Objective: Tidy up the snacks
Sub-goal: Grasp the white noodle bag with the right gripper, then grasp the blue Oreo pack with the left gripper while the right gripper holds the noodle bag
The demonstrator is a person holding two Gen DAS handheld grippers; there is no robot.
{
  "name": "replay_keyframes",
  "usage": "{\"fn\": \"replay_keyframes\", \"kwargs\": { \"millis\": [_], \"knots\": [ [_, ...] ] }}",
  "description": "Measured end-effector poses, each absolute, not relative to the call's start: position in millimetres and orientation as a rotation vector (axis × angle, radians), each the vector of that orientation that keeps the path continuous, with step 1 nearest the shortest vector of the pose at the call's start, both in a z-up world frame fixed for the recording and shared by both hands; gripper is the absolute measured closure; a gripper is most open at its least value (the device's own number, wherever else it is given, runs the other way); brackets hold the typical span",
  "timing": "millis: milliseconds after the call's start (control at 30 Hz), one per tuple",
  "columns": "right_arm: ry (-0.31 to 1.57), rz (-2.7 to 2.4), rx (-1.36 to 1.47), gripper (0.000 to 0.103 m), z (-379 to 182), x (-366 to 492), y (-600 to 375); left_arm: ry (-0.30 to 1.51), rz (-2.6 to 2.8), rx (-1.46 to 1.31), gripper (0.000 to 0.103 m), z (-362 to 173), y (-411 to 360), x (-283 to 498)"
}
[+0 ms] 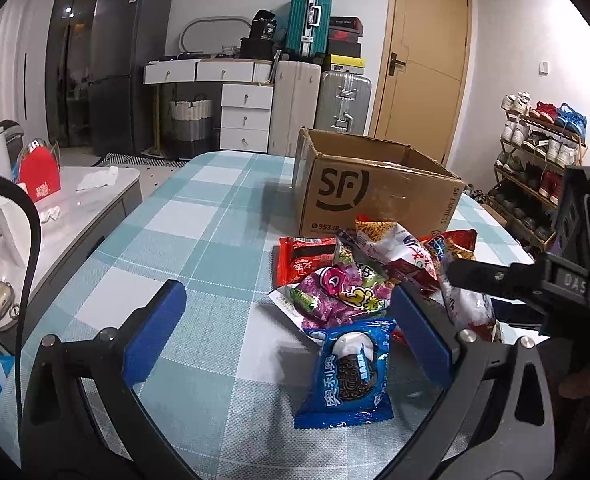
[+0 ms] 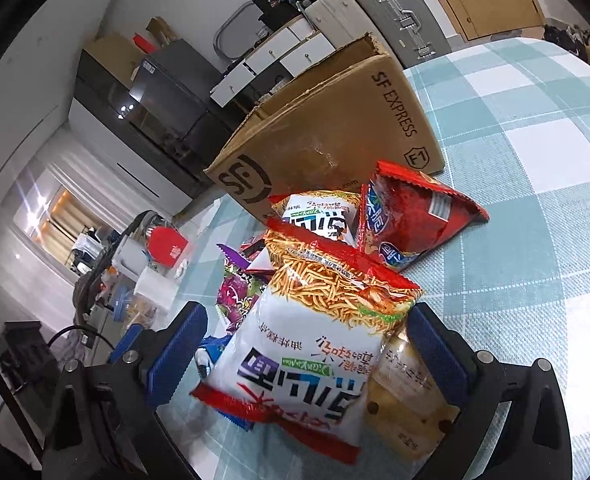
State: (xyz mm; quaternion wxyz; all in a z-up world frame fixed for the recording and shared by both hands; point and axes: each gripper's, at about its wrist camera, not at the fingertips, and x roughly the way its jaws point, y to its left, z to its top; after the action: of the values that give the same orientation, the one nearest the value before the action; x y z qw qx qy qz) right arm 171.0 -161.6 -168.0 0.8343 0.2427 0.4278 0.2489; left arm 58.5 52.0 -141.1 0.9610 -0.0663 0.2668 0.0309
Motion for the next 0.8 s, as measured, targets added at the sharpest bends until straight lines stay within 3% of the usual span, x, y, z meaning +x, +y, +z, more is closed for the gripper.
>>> {"fn": "replay_keyframes", "kwargs": {
  "millis": [67, 100, 133, 233, 433, 800],
  "knots": [
    [0.905, 0.526, 0.499, 0.005, -167.6, 172.2, -156.9, 0.536, 0.062, -0.125, 0.001, -140.4, 50.4, 57.5],
    [0.903, 0.519, 0.483, 0.018, -167.1, 172.4, -155.3, 0.532, 0.062, -0.121, 0.001, -140.2, 49.7, 56.9],
    [0.909, 0.517, 0.465, 0.037, -167.4, 172.6, -152.9, 0.530, 0.063, -0.120, 0.001, -139.7, 49.4, 56.3],
    [0.942, 0.526, 0.468, 0.050, -174.0, 173.0, -153.2, 0.524, 0.067, -0.119, 0.001, -139.3, 49.6, 55.4],
    [0.903, 0.512, 0.427, 0.056, -166.1, 157.6, -156.5, 0.505, 0.076, -0.101, 0.001, -136.5, 47.1, 51.2],
    [0.889, 0.526, 0.479, 0.056, -160.1, 134.9, -174.7, 0.501, 0.086, -0.068, 0.001, -135.0, 41.6, 49.5]
  ]
}}
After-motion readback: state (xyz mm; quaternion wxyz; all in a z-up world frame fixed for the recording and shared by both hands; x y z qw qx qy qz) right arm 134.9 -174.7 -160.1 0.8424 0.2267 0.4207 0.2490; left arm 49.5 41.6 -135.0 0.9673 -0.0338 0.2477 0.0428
